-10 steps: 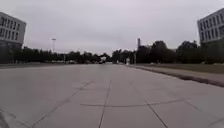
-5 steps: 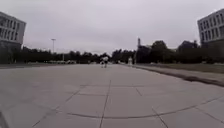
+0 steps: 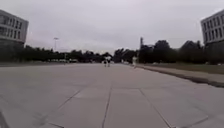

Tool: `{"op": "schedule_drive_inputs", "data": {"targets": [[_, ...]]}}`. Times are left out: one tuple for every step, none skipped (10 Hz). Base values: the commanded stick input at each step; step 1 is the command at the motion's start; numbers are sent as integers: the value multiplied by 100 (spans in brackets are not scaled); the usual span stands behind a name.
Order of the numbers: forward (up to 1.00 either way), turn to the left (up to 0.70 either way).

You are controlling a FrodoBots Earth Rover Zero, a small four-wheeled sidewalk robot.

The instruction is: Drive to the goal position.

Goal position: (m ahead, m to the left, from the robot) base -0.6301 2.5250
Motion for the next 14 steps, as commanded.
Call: {"op": "schedule_drive_inputs", "data": {"targets": [[70,0],[70,0],[70,0],[70,0],[70,0],[70,0],[70,0],[70,0],[70,0],[70,0],[70,0],[70,0],[70,0],[70,0]]}}
